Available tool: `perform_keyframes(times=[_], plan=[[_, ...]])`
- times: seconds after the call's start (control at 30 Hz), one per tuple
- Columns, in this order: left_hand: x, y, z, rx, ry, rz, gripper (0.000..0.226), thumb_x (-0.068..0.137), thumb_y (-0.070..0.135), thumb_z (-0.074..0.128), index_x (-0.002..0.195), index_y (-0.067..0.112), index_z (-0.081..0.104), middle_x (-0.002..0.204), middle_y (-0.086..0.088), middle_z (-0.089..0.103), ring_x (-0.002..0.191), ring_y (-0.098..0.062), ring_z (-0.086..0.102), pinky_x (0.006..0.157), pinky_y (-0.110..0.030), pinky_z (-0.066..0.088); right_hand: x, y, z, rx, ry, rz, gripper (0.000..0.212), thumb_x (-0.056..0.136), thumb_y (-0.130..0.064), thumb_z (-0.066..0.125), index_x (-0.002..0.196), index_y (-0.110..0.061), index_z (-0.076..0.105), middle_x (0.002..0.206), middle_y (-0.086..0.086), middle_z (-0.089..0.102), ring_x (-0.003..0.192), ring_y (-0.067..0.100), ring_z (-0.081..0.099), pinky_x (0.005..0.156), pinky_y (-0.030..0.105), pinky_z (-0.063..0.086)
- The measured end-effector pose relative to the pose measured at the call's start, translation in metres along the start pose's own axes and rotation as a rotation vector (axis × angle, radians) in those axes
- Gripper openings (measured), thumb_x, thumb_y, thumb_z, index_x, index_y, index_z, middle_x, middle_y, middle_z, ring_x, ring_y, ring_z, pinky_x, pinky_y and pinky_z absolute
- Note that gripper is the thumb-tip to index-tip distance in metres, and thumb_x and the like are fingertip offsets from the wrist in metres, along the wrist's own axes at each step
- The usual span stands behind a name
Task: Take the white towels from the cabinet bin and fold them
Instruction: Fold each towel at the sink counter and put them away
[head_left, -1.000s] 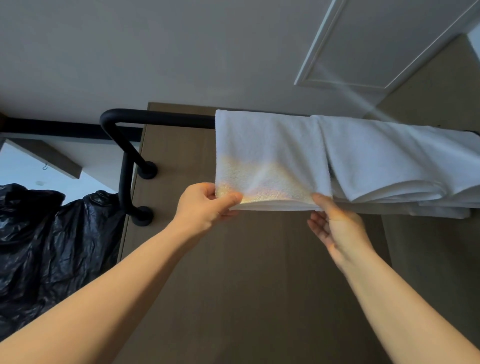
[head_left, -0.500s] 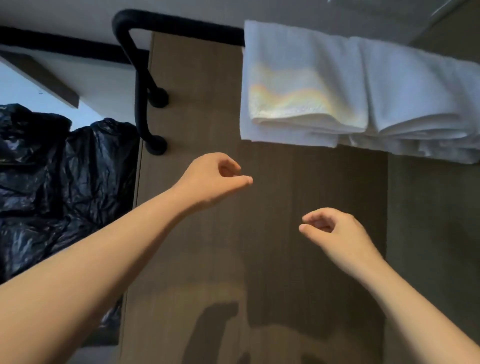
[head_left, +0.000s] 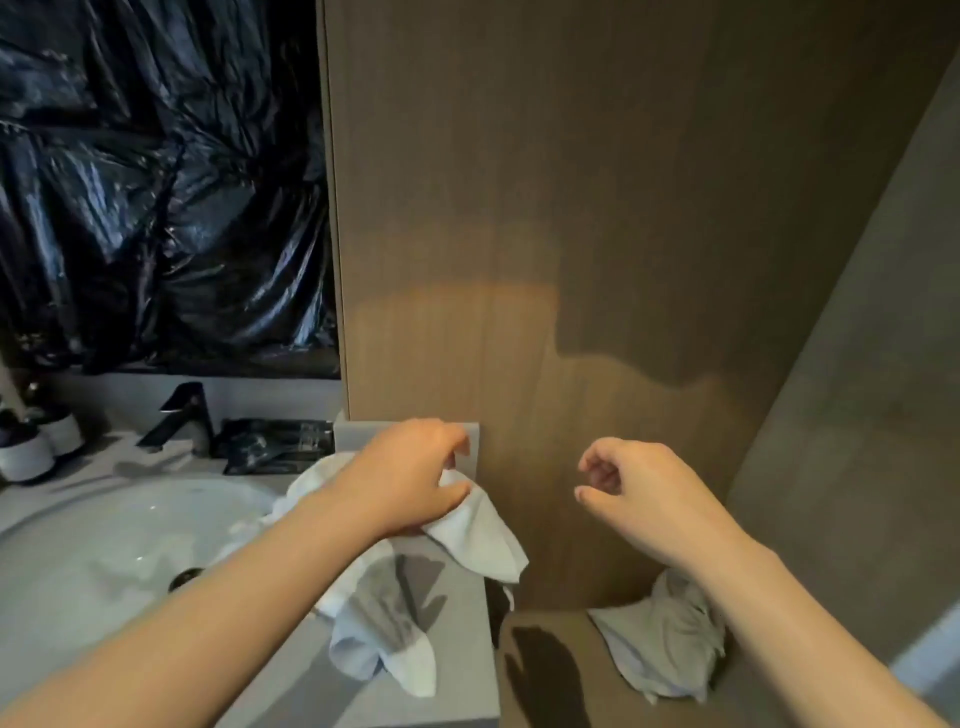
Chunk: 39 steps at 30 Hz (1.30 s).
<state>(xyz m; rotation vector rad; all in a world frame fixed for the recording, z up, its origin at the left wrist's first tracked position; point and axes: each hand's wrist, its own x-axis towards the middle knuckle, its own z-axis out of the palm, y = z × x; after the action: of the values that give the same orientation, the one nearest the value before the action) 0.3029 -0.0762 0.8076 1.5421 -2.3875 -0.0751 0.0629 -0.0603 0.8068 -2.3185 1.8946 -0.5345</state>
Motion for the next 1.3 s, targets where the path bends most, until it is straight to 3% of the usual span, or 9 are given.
perform_keyframes(times=[0.3,0.43,0.73,0.87,1.03,1.3], plan=[[-0.070,-0.032,0.095,-0.157,-0.214,-0.158,0.032,0.089,0.035,0.059,0.119,0.024,0.058,0.107,0.009,0.063,0.096,-0.011,0.059,0.082,-0.024,0.048,-0.043,-0.005,0.100,-0.006,-0.290,0.088,0.012,0.090,-0.035,0.064,0.096,-0.032,0.054,0.091,-0.010,0.060,0.083,0.007,0.058,0.067,0.021,0.046],[-0.076,-0.037,0.126,-0.203,-0.277,-0.214,0.031,0.090,0.035,0.057,0.119,0.024,0.059,0.107,0.008,0.063,0.097,-0.010,0.058,0.083,-0.022,0.046,-0.044,0.001,0.126,0.017,-0.344,0.117,0.010,0.090,-0.033,0.063,0.098,-0.028,0.059,0.091,-0.008,0.063,0.085,0.009,0.059,0.077,0.031,0.054],[-0.042,-0.035,0.170,-0.291,-0.279,-0.327,0.009,0.091,0.036,0.057,0.095,0.028,0.059,0.098,0.012,0.063,0.088,-0.004,0.056,0.080,-0.015,0.045,-0.008,0.042,0.167,0.248,-0.400,0.292,0.006,0.092,-0.031,0.060,0.088,-0.032,0.056,0.088,-0.011,0.058,0.083,0.008,0.058,0.082,0.024,0.054],[-0.016,-0.038,0.173,-0.323,-0.226,-0.380,0.018,0.088,0.038,0.063,0.105,0.032,0.063,0.097,0.020,0.062,0.088,0.001,0.058,0.081,-0.016,0.048,0.023,0.063,0.175,0.262,-0.370,0.260,0.009,0.091,-0.037,0.064,0.095,-0.032,0.058,0.089,-0.015,0.062,0.079,0.002,0.059,0.070,0.013,0.048],[0.009,-0.042,0.180,-0.336,-0.206,-0.429,0.017,0.088,0.040,0.063,0.104,0.037,0.061,0.095,0.022,0.061,0.087,0.003,0.058,0.081,-0.014,0.048,0.046,0.082,0.183,0.229,-0.374,0.243,0.012,0.085,-0.046,0.066,0.089,-0.039,0.057,0.079,-0.020,0.061,0.078,0.004,0.062,0.077,0.028,0.058],[0.037,-0.061,0.186,-0.366,-0.199,-0.384,0.018,0.086,0.038,0.064,0.104,0.034,0.063,0.093,0.021,0.063,0.087,0.005,0.059,0.080,-0.014,0.048,0.074,0.078,0.193,0.206,-0.402,0.231,0.014,0.087,-0.046,0.065,0.096,-0.035,0.061,0.080,-0.020,0.059,0.078,0.003,0.061,0.076,0.023,0.056]])
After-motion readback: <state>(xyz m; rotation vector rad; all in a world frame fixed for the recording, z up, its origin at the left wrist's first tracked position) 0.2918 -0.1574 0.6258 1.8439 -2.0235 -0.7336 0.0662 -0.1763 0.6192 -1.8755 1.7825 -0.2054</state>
